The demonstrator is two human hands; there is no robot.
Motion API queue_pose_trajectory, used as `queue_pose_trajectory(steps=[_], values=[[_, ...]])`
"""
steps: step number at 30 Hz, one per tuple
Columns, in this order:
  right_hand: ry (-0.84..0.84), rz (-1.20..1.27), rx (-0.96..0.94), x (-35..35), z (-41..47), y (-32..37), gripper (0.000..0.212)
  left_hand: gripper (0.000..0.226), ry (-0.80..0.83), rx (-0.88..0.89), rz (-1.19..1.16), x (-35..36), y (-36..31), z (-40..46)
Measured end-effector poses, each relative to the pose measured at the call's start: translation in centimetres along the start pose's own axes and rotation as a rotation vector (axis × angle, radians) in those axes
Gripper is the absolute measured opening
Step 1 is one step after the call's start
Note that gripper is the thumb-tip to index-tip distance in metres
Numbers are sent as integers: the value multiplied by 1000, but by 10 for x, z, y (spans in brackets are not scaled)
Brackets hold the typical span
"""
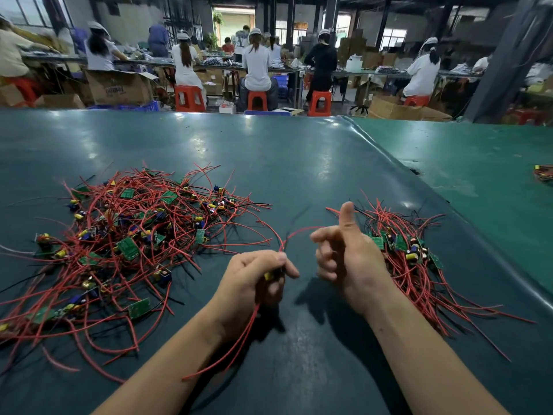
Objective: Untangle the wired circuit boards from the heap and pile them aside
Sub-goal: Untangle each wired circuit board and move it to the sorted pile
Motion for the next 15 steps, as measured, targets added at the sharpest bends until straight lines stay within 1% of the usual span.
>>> queue_pose_trajectory(steps=[2,3,5,7,9,11,15], values=[[98,-253,37,10,-7,-9,58,22,-36,-30,-30,-3,0,2],[149,-318,58,15,-10,-15,56,26,-33,-33,-12,-2,0,2],[232,-286,84,23,-14,-23,45,33,11,-37,52,5,1,0],[254,-205,80,25,-13,-23,34,34,51,-47,69,11,1,-3],[205,-187,62,20,-9,-19,31,33,55,-63,72,11,1,-3],[132,-178,46,13,-5,-14,30,32,49,-61,129,9,0,-2],[10,-44,-36,1,2,-1,27,36,56,-34,185,9,0,-3]])
Point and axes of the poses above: each hand's wrist, its own z-axis towards the middle knuckle, its own x-axis out of the palm, y = z × x, the point moved 8 cm from there along z, towards the middle knuckle, and after that the axes turned 11 degrees about z, right-handed, at the moved point
